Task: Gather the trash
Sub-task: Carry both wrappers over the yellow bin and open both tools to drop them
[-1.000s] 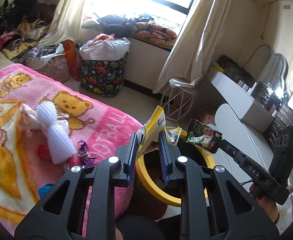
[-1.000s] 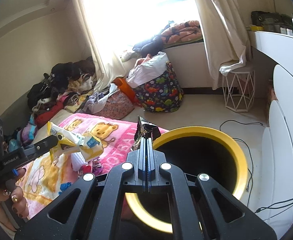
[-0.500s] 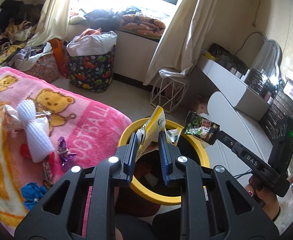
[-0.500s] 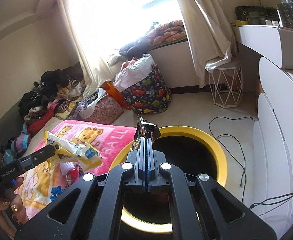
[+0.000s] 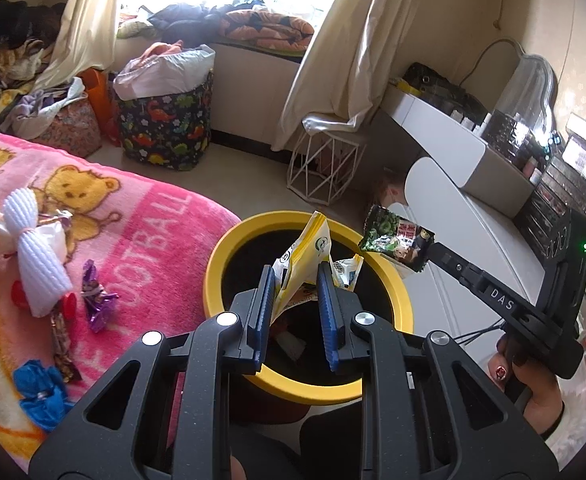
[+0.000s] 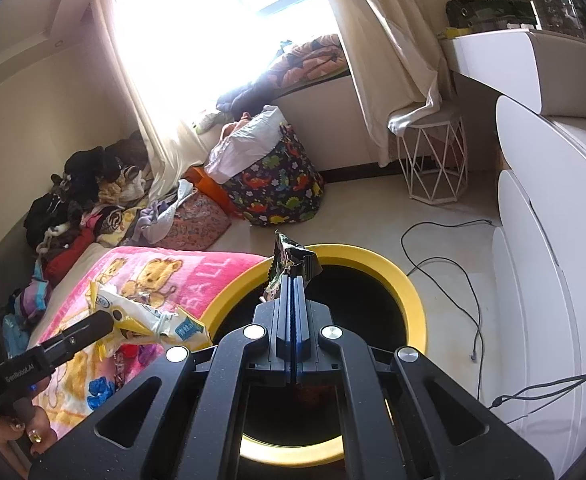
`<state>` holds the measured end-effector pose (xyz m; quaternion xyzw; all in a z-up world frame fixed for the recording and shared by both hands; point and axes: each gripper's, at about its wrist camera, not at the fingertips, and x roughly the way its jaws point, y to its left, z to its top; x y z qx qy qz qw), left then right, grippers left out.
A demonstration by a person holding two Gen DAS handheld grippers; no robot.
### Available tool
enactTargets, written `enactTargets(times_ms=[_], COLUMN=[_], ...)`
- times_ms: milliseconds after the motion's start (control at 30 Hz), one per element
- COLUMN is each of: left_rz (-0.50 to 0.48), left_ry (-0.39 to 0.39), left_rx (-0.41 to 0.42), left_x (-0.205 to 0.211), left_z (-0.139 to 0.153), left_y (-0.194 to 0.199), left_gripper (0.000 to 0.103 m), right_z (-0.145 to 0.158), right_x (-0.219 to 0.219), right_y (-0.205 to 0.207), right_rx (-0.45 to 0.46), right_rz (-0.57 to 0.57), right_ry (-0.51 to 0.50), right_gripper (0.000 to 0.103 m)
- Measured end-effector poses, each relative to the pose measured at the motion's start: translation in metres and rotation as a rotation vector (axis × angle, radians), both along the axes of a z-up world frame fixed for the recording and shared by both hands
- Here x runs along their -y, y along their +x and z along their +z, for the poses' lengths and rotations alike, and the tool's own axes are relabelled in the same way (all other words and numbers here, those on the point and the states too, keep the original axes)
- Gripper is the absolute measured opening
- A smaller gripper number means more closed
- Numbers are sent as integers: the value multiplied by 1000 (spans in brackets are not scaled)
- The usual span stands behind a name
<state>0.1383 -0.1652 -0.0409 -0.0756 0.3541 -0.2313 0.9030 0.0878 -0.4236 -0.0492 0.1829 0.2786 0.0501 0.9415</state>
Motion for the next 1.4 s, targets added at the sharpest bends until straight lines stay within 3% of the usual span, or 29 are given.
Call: enactTargets(times_ms=[667,767,867,900,967,1033,1100,1400], left_rz=[-37,-29,-6,1,22,41,54,119], left_ry=[101,105,89,84,67,62,46,13], left_rx=[-80,-91,-112,-113,-105,-97,-85,-35], left_x=[30,33,28,26,20,16,10,-14], left_z=[-48,-52,-54,-54,-51,-49,-43,-22], left_y=[24,29,34,34,33,30,27,18], left_gripper=[16,18,50,62,73,92,92,92], right_z=[-35,-40,-46,-47,-48,-47,-46,-34], right_x=[10,11,17,19,17,15,13,2], right_y=[17,19,19,19,18,18,16,12], right_rx=[-98,-116,-143,-141,-146,-144,-139,-100], right_rz=[6,6,-33,-34,-36,-36,-37,-38], right_ry=[31,42,65,77,65,50,50,6], right_gripper=[2,6,54,54,54,57,62,69])
